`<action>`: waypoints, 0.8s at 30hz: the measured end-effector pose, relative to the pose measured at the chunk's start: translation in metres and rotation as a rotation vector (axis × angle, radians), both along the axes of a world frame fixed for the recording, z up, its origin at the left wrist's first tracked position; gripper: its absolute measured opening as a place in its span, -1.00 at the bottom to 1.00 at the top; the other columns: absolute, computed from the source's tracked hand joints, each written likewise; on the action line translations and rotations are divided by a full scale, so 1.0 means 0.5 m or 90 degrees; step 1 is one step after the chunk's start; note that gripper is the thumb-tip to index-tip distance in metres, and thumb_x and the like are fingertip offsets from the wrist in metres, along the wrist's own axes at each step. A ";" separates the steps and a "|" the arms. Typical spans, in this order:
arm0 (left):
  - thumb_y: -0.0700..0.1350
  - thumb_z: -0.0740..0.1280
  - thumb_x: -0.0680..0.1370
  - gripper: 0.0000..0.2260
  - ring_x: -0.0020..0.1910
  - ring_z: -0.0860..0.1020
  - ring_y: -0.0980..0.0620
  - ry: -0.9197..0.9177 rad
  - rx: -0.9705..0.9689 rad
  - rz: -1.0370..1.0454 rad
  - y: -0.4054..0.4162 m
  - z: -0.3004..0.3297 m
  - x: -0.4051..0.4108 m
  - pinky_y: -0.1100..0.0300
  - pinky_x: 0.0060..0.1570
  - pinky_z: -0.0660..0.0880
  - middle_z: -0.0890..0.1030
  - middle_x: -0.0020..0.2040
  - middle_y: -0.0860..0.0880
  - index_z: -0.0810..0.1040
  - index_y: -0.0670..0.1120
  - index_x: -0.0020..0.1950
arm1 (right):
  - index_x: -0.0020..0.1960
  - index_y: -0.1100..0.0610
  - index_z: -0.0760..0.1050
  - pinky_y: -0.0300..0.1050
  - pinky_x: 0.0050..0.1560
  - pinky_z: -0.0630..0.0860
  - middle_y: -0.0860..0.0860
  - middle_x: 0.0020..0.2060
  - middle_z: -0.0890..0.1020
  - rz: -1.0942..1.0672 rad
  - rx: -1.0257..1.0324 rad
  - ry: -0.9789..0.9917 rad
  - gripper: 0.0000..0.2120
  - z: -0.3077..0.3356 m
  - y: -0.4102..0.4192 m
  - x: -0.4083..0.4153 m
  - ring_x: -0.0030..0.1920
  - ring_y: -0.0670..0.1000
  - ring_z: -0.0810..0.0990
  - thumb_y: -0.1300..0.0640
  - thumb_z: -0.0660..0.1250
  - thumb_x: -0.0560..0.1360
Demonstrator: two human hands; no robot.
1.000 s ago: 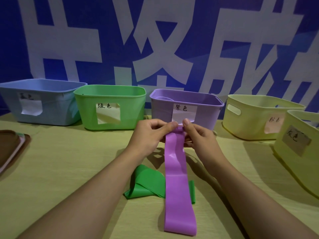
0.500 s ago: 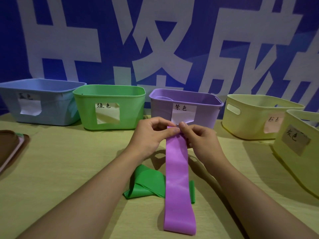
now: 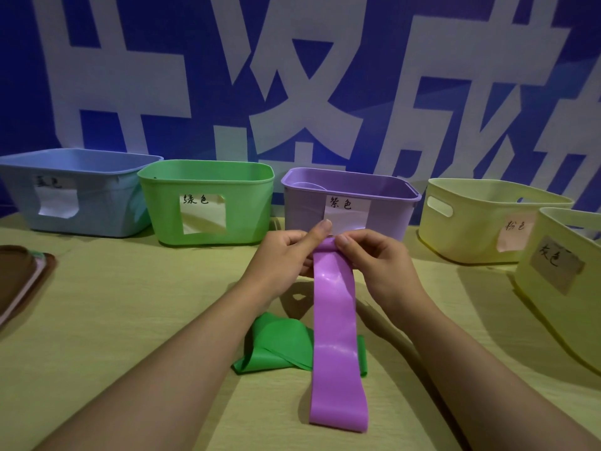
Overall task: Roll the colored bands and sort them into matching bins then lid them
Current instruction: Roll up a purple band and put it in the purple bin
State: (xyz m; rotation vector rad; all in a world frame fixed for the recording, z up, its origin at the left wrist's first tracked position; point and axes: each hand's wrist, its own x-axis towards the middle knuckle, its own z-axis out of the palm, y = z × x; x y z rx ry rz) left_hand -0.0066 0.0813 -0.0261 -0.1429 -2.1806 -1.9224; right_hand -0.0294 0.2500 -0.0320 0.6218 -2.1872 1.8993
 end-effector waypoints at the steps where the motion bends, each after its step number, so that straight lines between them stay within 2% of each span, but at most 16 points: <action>1: 0.26 0.38 0.50 -0.56 -0.18 0.69 -0.02 0.002 -0.016 0.014 0.000 -0.001 0.000 0.13 -0.07 0.60 0.74 -0.16 -0.14 0.74 -0.12 -0.06 | 0.08 0.09 0.69 -0.13 0.02 0.64 -0.04 -0.08 0.73 -0.002 0.003 0.005 -0.82 0.000 0.000 0.000 0.00 -0.01 0.69 0.04 0.39 0.56; 4: 0.17 0.41 0.55 -0.65 -0.27 0.66 0.08 0.014 -0.042 0.029 -0.003 -0.001 0.000 0.22 -0.17 0.58 0.73 -0.23 -0.06 0.74 -0.12 -0.08 | 0.09 0.06 0.69 -0.15 0.03 0.65 -0.08 -0.08 0.73 -0.007 0.019 0.014 -0.82 -0.001 0.001 0.000 0.00 -0.06 0.69 0.04 0.38 0.56; 9: 0.17 0.42 0.55 -0.69 -0.22 0.67 0.06 0.031 -0.072 0.025 -0.007 0.000 0.002 0.16 -0.12 0.58 0.72 -0.23 -0.01 0.75 -0.06 -0.10 | 0.08 0.07 0.68 -0.21 -0.03 0.63 -0.06 -0.09 0.73 -0.006 -0.001 0.001 -0.82 -0.001 -0.001 0.002 -0.01 -0.07 0.69 0.03 0.37 0.58; 13: 0.12 0.44 0.55 -0.75 -0.21 0.65 0.08 0.038 -0.073 0.019 -0.005 0.000 0.000 0.17 -0.13 0.56 0.72 -0.21 0.00 0.75 -0.05 -0.07 | 0.08 0.06 0.68 -0.30 -0.13 0.59 -0.08 -0.13 0.74 -0.002 -0.022 -0.049 -0.64 0.006 -0.005 0.012 -0.09 -0.13 0.70 -0.17 0.27 0.58; 16: 0.01 0.47 0.55 -0.82 -0.22 0.66 0.15 0.042 -0.047 0.002 -0.004 0.000 -0.003 0.28 -0.18 0.57 0.73 -0.21 0.02 0.74 -0.09 -0.02 | -0.01 -0.04 0.69 -0.36 -0.20 0.58 -0.13 -0.19 0.74 -0.018 0.025 -0.081 -0.60 0.009 -0.007 0.020 -0.14 -0.17 0.70 -0.27 0.19 0.58; 20: -0.07 0.49 0.54 -0.84 -0.17 0.69 0.11 0.047 -0.029 -0.016 -0.003 -0.003 -0.004 0.29 -0.16 0.61 0.75 -0.15 -0.04 0.73 -0.14 0.03 | -0.06 -0.03 0.69 -0.37 -0.28 0.55 -0.13 -0.25 0.73 -0.036 0.049 -0.087 -0.60 0.012 -0.009 0.023 -0.21 -0.18 0.69 -0.26 0.21 0.59; 24: -0.11 0.51 0.53 -0.88 -0.17 0.69 0.13 0.053 -0.015 -0.026 -0.005 -0.006 -0.004 0.27 -0.15 0.62 0.74 -0.16 -0.02 0.73 -0.14 0.01 | -0.05 -0.03 0.70 -0.34 -0.26 0.59 -0.10 -0.23 0.74 -0.039 0.047 -0.069 -0.64 0.010 -0.007 0.021 -0.21 -0.14 0.69 -0.25 0.26 0.56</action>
